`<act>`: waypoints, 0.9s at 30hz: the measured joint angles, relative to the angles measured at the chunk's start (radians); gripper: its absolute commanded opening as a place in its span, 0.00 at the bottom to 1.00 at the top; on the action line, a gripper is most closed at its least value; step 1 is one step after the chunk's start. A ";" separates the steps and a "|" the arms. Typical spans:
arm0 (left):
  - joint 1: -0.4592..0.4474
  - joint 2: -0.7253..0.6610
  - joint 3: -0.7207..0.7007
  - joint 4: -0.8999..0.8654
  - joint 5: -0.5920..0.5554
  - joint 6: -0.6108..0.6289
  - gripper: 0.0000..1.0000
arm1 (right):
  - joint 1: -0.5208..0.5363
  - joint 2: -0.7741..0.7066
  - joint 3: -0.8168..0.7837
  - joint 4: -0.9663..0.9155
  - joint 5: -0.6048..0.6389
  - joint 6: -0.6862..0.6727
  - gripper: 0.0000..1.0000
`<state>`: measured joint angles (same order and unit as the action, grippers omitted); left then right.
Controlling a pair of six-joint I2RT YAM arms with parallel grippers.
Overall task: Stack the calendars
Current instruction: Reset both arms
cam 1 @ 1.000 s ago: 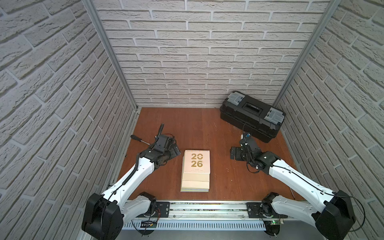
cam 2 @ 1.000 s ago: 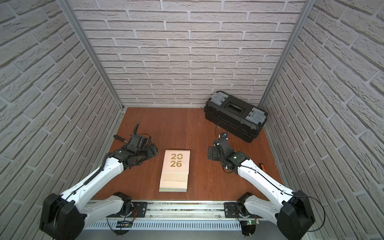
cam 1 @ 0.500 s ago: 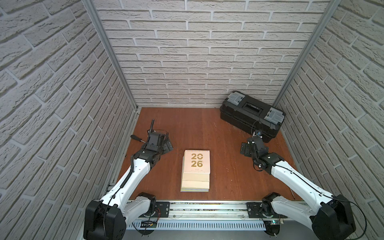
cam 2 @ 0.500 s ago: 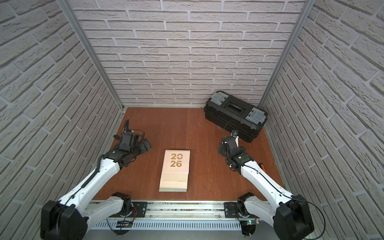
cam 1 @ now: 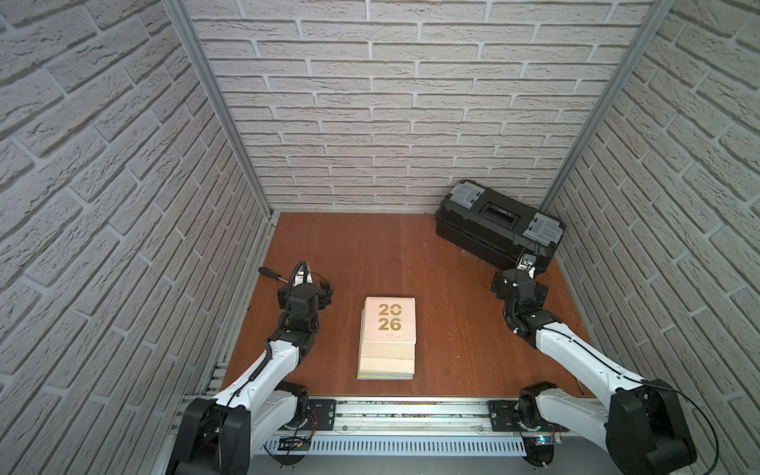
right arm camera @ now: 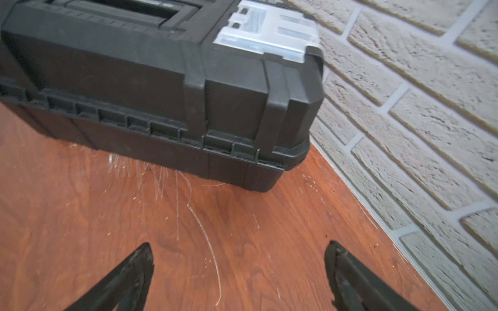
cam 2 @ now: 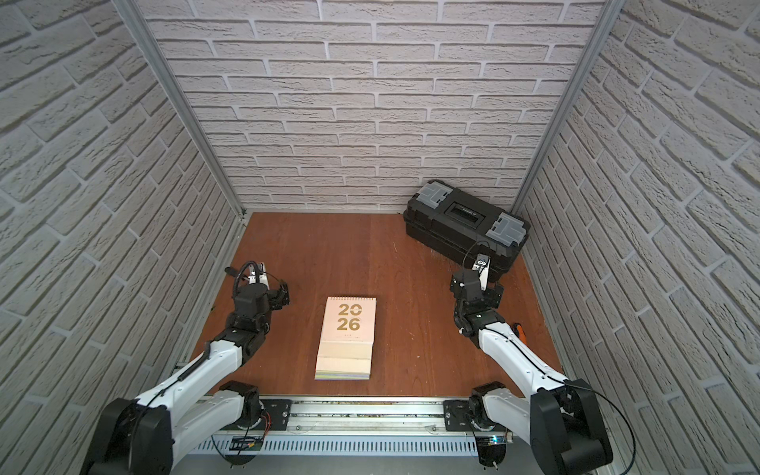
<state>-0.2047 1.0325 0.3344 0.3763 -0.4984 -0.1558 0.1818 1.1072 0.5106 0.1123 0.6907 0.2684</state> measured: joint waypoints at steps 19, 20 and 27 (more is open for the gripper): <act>0.172 0.482 -0.036 0.541 0.210 0.093 0.98 | -0.148 0.157 -0.142 0.490 -0.288 -0.157 0.99; 0.175 0.488 -0.051 0.575 0.230 0.097 0.98 | -0.149 0.175 -0.161 0.530 -0.293 -0.159 0.99; 0.196 0.552 -0.045 0.626 0.327 0.106 0.98 | -0.154 0.392 -0.205 0.726 -0.346 -0.191 0.99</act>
<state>-0.0082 1.5841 0.2890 1.0019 -0.1715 -0.0498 0.0280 1.4994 0.3058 0.8383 0.3443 0.0776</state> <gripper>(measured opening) 0.982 0.993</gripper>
